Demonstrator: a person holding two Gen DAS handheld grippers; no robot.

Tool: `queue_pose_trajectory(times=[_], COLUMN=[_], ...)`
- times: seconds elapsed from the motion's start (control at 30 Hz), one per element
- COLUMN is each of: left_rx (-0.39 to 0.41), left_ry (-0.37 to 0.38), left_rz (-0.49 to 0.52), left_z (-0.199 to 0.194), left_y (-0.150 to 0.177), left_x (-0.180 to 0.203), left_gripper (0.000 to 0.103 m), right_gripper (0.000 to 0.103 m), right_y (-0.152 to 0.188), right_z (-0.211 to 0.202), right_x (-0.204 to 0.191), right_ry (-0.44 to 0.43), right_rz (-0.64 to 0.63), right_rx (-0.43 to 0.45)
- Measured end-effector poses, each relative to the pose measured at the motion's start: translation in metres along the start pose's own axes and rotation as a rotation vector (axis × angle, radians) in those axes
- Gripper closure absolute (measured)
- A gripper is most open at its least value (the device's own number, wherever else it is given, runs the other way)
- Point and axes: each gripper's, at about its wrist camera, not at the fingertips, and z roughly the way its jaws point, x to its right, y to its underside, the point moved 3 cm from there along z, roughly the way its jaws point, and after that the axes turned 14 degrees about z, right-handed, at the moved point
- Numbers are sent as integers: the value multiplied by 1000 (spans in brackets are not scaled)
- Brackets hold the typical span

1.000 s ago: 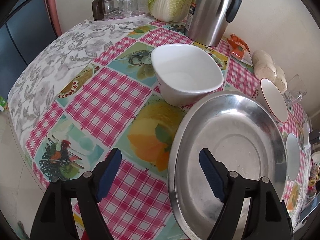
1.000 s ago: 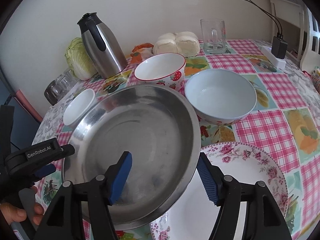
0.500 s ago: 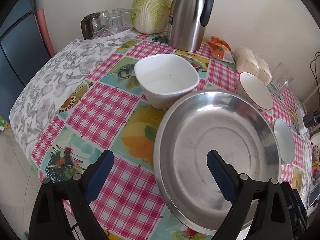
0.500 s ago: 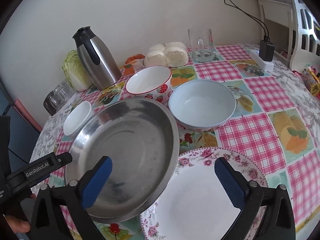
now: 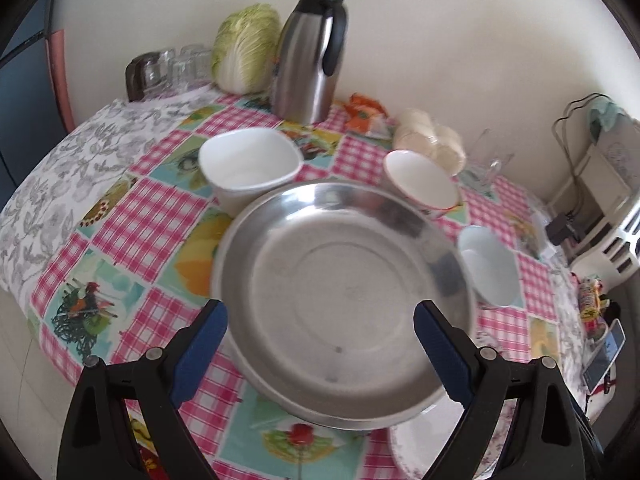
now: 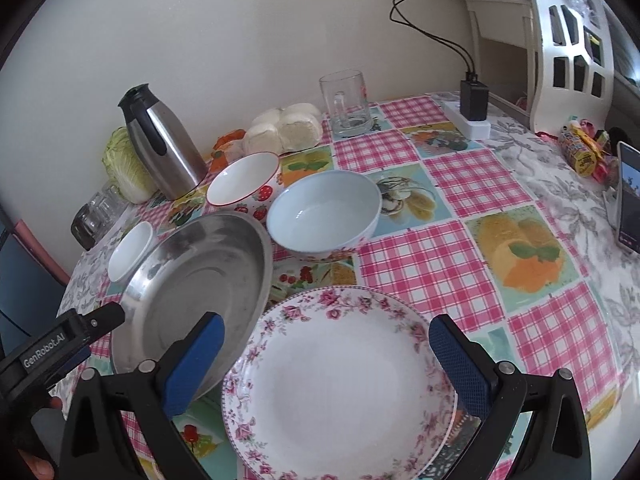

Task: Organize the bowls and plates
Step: 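Lower the steel tray onto the cloth and open both grippers, then close the left and right grippers on the pink-floral deep plate rim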

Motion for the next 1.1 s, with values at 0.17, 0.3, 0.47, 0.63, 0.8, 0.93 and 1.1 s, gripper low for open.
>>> queue_pose_trajectory(times=[0.17,0.3,0.47,0.63,0.8,0.93,1.1], left_rx=[-16,-52,-78,-122,-163,-186,-250], left_ry=[30,52,83,147,213,239,276], left_rz=[58,98,66,8,-23,-44,-83], left_z=[-7,-9,-14,-13,-8,-2,15], left_y=[8,21,38,53,61,65,74], left_x=[27,43,51,54,57,58,58], left_gripper=[8,8,9,9,9,10,20], right_gripper=[0,0,0,0,14,24,39], right_y=[-6,-8,-1,11,18,21,21], right_z=[-11,-8,4,16,27,30,34], right_x=[33,54,71,83,90,91,87], right_ry=[14,49,71,94,86,80,55], right_rz=[100,169,216,258,296,299,290], right_rx=[17,-13,-85,-161,-215,-220,-224])
